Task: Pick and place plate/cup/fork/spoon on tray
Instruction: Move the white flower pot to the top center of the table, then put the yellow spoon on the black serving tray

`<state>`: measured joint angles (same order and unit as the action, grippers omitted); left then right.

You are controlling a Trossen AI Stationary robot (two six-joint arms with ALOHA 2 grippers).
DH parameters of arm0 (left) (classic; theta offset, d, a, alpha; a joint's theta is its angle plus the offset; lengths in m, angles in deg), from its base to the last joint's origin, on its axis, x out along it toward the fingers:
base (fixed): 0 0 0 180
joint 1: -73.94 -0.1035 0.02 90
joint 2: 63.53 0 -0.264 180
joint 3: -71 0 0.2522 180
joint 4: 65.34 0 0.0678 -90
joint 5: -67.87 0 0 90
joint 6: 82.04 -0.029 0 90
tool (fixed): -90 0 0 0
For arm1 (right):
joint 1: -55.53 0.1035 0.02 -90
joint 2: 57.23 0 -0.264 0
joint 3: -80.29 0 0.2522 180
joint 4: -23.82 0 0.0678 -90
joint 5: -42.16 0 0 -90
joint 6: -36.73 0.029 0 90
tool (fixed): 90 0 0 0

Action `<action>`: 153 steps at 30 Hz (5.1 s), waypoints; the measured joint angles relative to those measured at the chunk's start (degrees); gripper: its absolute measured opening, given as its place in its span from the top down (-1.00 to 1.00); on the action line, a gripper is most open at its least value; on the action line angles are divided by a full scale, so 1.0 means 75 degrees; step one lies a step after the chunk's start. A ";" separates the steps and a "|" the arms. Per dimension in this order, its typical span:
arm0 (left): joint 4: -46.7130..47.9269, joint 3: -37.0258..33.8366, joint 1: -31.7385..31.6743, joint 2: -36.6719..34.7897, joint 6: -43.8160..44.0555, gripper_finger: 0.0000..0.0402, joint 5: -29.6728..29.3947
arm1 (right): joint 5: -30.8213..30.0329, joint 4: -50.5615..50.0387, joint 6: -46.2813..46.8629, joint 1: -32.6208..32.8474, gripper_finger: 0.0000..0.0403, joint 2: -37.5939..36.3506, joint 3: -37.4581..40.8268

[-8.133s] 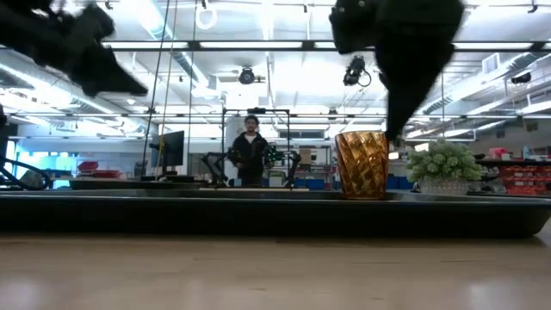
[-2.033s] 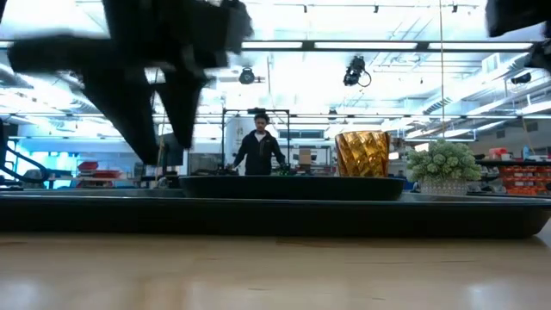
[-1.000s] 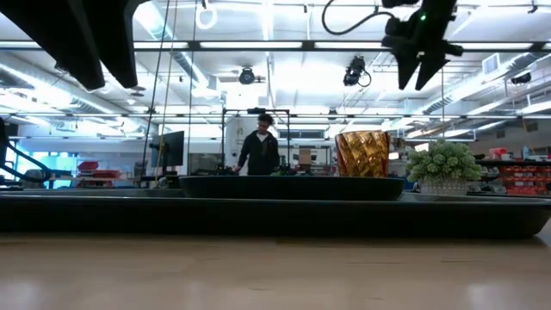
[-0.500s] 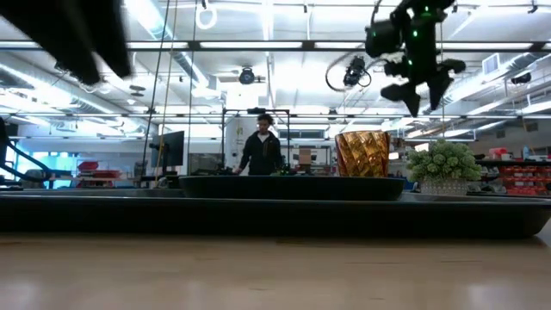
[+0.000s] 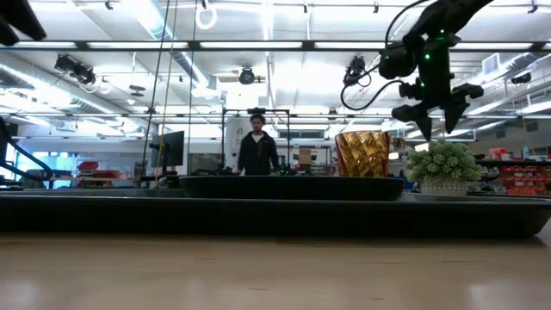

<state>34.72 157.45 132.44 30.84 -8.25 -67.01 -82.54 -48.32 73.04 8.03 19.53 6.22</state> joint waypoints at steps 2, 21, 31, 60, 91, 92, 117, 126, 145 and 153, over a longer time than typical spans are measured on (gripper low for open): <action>-0.0241 -0.0433 0.0000 -0.0400 0.0121 -0.08 0.0009 | 0.0000 0.0088 0.0059 -0.0001 -0.23 -0.0002 0.0002; -0.2394 -0.1895 -0.0157 -0.1183 0.0275 -0.08 0.0151 | 0.0162 0.0829 0.0753 -0.0162 -0.12 0.0246 0.0539; -0.2436 -0.1892 -0.0265 -0.1183 0.0194 -0.08 0.0635 | -0.0214 0.1511 0.0807 -0.0047 -0.11 0.1048 0.0964; -0.3364 -0.1889 -0.0921 -0.1183 -0.0513 -0.08 0.2174 | -0.0249 0.4025 -0.2071 0.2278 0.81 0.1169 0.0145; -0.4622 -0.1887 -0.1221 -0.1183 -0.0943 -0.08 0.2787 | -0.0036 0.2972 -0.0196 0.3428 0.82 0.1155 0.0048; -0.4621 -0.1887 -0.1221 -0.1183 -0.0976 -0.08 0.2759 | 0.0015 0.2951 -0.0157 0.3453 0.82 0.1155 0.0096; -0.4664 -0.1887 -0.1530 -0.1183 -0.1128 -0.08 0.2718 | 0.0007 0.3784 -0.0491 0.3149 0.24 0.1149 0.0640; -0.4991 -0.1887 -0.1530 -0.1183 -0.1139 -0.08 0.2824 | 0.0195 0.3970 -0.0670 0.3124 0.23 0.1129 0.0640; -0.4558 -0.1884 -0.3547 -0.1183 -0.3179 -0.08 0.2739 | 0.0728 0.2988 -0.0870 0.3540 -0.10 -0.1504 0.0643; -0.1263 -0.1884 -0.4361 -0.1183 -0.1024 -0.08 0.2864 | 0.0829 0.2991 -0.1046 0.4641 -0.15 -0.2125 0.0643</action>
<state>25.25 143.33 99.74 21.96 -15.93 -45.53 -76.33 -25.89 65.19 42.83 3.60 11.05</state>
